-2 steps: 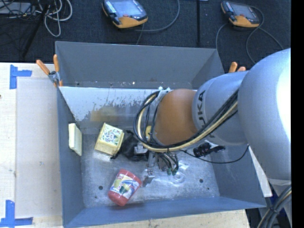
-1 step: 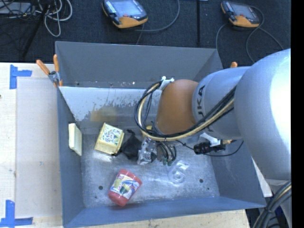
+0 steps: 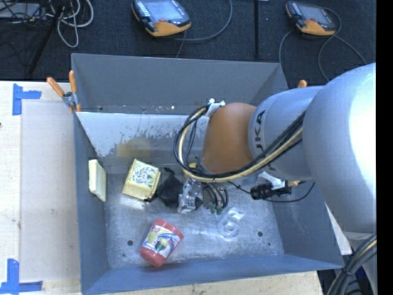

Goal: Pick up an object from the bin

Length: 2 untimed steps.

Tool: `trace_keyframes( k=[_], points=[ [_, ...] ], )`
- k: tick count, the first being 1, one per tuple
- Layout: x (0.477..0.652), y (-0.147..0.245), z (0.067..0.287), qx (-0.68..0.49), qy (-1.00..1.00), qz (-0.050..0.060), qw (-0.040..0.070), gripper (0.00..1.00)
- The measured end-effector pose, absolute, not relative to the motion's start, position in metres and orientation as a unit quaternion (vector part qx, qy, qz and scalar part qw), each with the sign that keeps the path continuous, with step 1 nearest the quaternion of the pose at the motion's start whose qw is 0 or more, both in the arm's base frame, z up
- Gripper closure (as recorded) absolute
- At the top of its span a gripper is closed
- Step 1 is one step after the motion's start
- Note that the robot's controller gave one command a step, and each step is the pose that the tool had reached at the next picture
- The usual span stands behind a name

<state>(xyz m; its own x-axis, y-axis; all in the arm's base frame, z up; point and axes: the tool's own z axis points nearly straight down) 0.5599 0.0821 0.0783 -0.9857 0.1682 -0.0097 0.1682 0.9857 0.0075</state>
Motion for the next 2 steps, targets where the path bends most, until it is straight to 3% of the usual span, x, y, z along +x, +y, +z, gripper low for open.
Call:
trace_keyframes(
  k=[1, 2],
  points=[
    [0.55, 0.082, 0.114, 0.082, 0.997, -0.001, -0.003, 1.0],
    [0.562, 0.082, 0.151, 0.085, 0.996, 0.0, 0.001, 1.0]
  ],
)
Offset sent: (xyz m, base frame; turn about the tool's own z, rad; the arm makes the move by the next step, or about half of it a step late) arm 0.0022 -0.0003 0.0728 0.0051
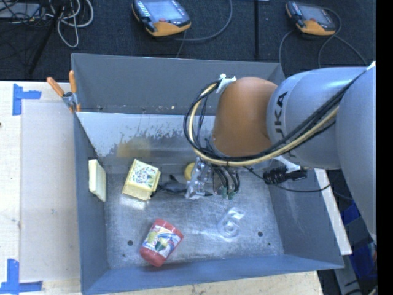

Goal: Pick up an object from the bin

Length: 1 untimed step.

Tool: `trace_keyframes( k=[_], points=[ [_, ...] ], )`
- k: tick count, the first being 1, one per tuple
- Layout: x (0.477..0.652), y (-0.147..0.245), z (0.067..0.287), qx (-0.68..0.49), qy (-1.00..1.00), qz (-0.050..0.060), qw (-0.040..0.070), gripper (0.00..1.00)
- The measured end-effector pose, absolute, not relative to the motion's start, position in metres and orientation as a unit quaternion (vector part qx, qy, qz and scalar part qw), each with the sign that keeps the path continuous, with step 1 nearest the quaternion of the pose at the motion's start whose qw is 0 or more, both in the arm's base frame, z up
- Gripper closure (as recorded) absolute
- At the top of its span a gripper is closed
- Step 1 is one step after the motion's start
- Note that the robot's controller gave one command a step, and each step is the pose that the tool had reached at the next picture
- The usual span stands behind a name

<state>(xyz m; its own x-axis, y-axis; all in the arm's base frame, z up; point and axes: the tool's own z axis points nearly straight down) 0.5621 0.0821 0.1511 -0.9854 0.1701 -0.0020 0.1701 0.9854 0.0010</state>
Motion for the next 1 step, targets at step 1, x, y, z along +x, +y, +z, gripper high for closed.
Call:
trace_keyframes(
  k=[1],
  points=[
    [0.5464, 0.0732, 0.2193, 0.069, 0.998, 0.0, 0.0, 1.0]
  ],
)
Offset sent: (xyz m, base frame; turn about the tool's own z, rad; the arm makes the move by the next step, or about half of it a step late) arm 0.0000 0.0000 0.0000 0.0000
